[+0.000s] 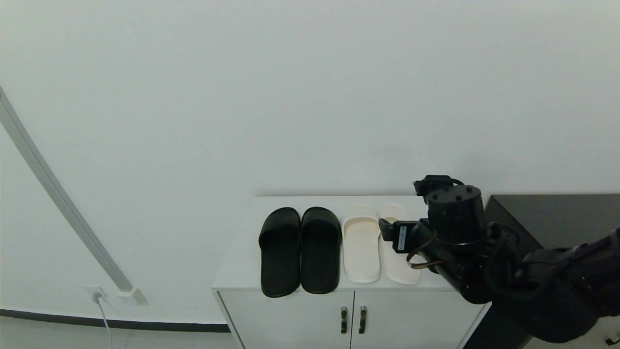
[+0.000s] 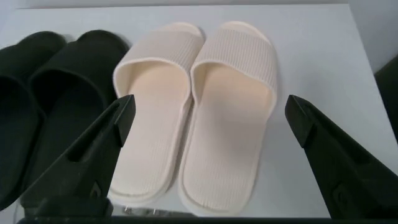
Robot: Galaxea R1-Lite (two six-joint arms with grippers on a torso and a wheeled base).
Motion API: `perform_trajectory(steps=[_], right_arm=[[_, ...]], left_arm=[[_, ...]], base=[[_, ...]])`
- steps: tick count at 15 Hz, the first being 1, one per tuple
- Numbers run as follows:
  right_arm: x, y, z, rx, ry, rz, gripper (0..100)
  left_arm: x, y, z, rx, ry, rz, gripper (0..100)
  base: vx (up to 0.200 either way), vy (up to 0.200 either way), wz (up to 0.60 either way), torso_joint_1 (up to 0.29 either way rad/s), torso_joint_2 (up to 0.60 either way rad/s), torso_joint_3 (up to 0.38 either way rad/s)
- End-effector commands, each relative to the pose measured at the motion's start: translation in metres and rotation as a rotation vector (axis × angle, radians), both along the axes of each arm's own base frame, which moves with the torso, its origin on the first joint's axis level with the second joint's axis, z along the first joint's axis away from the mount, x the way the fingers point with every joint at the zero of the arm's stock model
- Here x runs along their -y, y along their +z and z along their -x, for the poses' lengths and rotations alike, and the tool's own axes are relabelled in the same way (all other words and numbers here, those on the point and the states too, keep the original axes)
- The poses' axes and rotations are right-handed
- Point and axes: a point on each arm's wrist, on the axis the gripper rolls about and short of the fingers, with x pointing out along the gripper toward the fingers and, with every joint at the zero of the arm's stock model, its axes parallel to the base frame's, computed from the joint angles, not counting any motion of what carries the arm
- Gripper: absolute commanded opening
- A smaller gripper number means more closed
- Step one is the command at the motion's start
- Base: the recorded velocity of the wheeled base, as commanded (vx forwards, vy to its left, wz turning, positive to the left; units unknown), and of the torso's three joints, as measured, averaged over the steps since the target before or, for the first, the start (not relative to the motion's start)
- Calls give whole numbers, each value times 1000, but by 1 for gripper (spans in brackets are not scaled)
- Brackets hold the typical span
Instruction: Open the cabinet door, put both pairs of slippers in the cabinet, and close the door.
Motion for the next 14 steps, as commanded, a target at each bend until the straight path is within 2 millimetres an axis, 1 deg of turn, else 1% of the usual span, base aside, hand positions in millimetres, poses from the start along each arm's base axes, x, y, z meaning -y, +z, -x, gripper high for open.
perform_trajectory(steps=[1, 3, 5, 9, 11, 12, 14], right_arm=[[-11, -15, -8, -14, -27, 33, 100], [-18, -22, -2, -27, -11, 45, 100], [-21, -32, -3, -48, -8, 64, 100], [-34, -52, -17, -66, -14, 69, 100], [-38, -58, -26, -68, -21, 70, 100], [-39, -62, -34, -66, -35, 70, 100], [-45, -67, -44, -56, -38, 67, 100]], left_arm=[[0, 0, 0, -1, 1, 0, 0], [0, 0, 0, -1, 1, 0, 0], [0, 0, 0, -1, 1, 0, 0], [0, 0, 0, -1, 1, 0, 0], [0, 0, 0, -1, 1, 0, 0], [0, 0, 0, -1, 1, 0, 0], [0, 0, 0, -1, 1, 0, 0]], base=[[0, 0, 0, 0, 0, 0], [0, 0, 0, 0, 0, 0], [0, 0, 0, 0, 0, 0], [0, 0, 0, 0, 0, 0], [0, 0, 0, 0, 0, 0], [0, 0, 0, 0, 0, 0], [0, 0, 0, 0, 0, 0]])
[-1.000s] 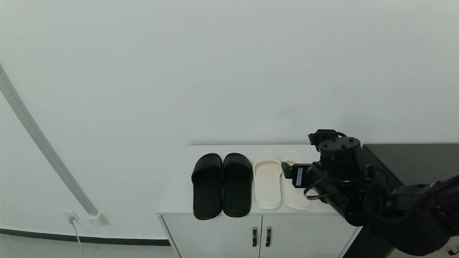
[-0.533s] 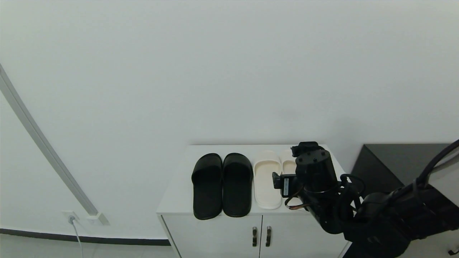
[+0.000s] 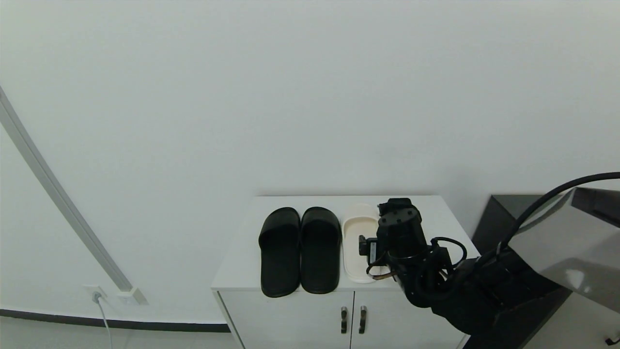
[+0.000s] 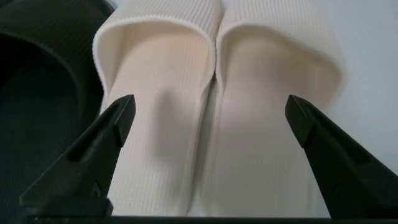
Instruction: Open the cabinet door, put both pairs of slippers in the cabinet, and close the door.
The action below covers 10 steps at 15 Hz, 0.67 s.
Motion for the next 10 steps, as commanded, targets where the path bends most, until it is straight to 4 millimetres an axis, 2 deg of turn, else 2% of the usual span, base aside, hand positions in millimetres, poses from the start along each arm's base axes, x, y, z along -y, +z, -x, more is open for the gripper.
perform_trajectory(steps=[1, 3, 5, 8, 9, 10], right_arm=[[-5, -13, -16, -1, -12, 18, 100], [-1, -15, -34, 38, -22, 25, 100], [-3, -25, -46, 64, -17, 32, 100], [-5, -29, -54, 68, -22, 27, 100], [-6, -30, -55, 68, -20, 26, 0], [-6, -31, -55, 67, -22, 28, 0]], left_arm=[[0, 0, 0, -1, 0, 0, 0], [0, 0, 0, -1, 0, 0, 0], [0, 0, 0, -1, 0, 0, 0], [0, 0, 0, -1, 0, 0, 0], [0, 0, 0, -1, 0, 0, 0], [0, 0, 0, -1, 0, 0, 0]], base=[[0, 0, 0, 0, 0, 0], [0, 0, 0, 0, 0, 0], [0, 0, 0, 0, 0, 0], [0, 0, 0, 0, 0, 0], [0, 0, 0, 0, 0, 0], [0, 0, 0, 0, 0, 0]])
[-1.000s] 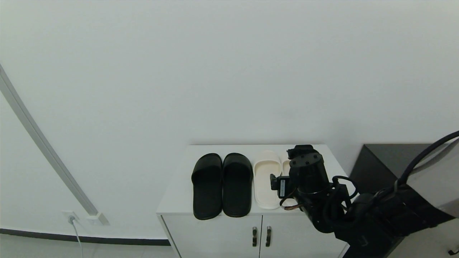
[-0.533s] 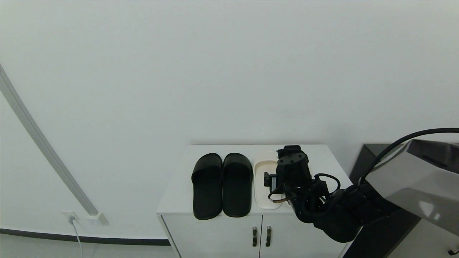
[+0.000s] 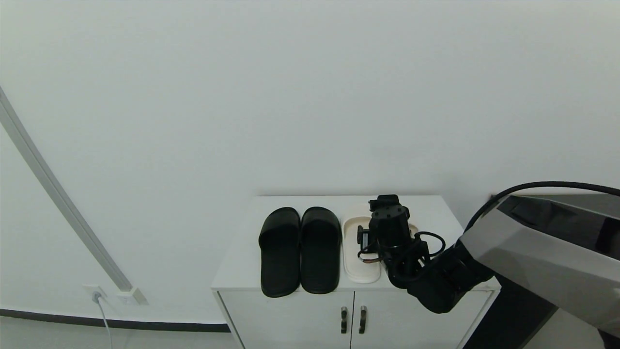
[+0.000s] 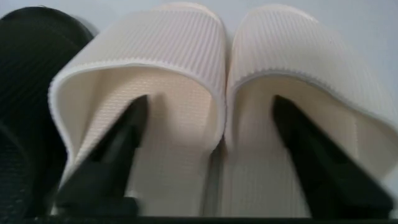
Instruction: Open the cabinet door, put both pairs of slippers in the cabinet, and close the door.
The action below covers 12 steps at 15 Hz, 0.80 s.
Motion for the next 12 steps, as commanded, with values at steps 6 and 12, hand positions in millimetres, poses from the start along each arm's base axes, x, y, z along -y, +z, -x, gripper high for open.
perform_trajectory(steps=[6, 12], right_arm=[[9, 6, -10, 37, -27, -26, 0], [46, 84, 49, 109, 139, -62, 0]], left_arm=[[0, 0, 0, -1, 1, 2, 0], [0, 0, 0, -1, 2, 5, 0]], base=[[0, 0, 0, 0, 0, 0], [0, 0, 0, 0, 0, 0]])
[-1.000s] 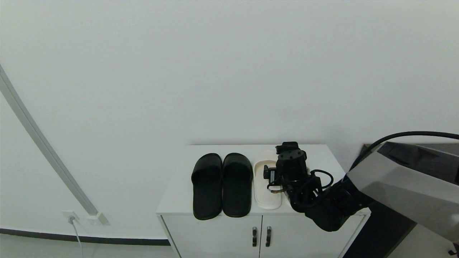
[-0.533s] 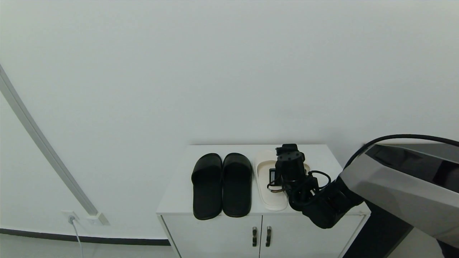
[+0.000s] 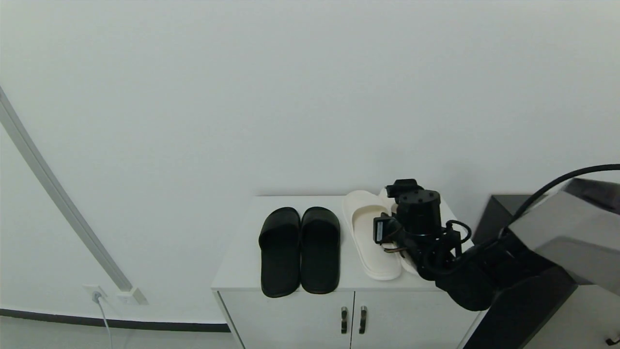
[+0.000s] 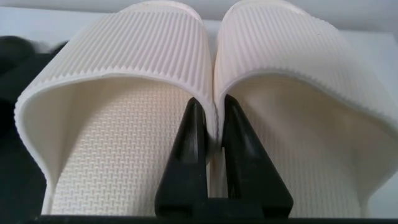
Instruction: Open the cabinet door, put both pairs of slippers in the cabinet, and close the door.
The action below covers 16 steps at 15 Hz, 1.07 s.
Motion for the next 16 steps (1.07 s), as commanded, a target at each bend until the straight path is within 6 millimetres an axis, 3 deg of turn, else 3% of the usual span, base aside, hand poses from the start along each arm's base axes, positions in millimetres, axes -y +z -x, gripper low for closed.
perform_trajectory(steps=[1, 4, 7, 14, 16], right_arm=[[34, 52, 50, 53, 123, -45, 0], [62, 56, 100, 15, 341, -42, 0], [76, 56, 125, -14, 496, -58, 0], [70, 56, 134, -38, 555, -47, 0], [69, 54, 134, -43, 554, -46, 0]], left_arm=[[0, 0, 0, -1, 1, 0, 0], [0, 0, 0, -2, 1, -1, 0], [0, 0, 0, -2, 1, 0, 0], [0, 0, 0, 0, 1, 5, 0], [0, 0, 0, 0, -1, 5, 0]], base=[[0, 0, 0, 0, 0, 0], [0, 0, 0, 0, 0, 0], [0, 0, 0, 0, 0, 0], [0, 0, 0, 0, 0, 0], [-200, 0, 0, 2, 0, 2]])
